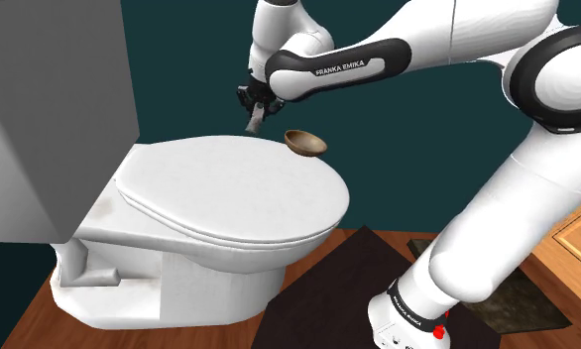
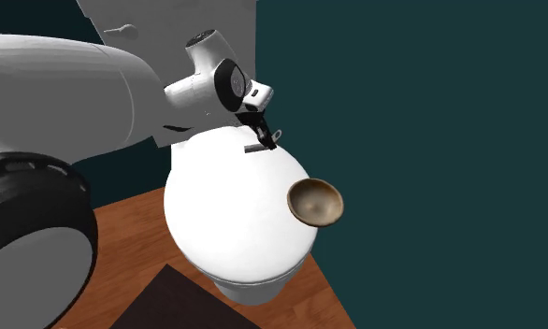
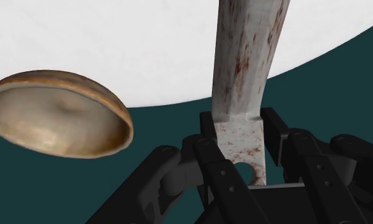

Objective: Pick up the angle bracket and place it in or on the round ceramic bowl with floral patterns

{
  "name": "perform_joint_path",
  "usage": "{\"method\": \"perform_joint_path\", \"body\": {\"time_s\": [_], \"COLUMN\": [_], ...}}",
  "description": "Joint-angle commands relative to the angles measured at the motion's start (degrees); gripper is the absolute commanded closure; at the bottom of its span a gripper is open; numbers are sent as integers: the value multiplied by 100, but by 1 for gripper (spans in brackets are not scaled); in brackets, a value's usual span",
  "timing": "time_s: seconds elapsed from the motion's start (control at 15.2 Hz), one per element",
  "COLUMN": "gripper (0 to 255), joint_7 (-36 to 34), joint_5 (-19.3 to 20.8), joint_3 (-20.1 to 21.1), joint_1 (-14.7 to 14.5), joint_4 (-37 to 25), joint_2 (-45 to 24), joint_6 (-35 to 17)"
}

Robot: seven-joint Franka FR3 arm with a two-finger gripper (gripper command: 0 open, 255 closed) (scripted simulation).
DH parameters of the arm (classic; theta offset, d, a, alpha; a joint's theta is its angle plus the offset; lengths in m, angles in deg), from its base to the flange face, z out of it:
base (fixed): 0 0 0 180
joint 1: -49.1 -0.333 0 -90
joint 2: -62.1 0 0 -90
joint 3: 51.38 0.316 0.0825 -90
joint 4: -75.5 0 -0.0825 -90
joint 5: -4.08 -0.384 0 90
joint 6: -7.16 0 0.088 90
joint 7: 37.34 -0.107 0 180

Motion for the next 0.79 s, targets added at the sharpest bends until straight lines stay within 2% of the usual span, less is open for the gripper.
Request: {"method": "perform_joint_path", "body": {"time_s": [0.0,0.73], "gripper": [255,255], "joint_7": [245,1834], "joint_5": [-77,-502], "joint_3": [-121,-1008], "joint_1": [133,779], "joint_4": [246,1364], "joint_2": [172,968], "joint_6": [-177,-1023]}}
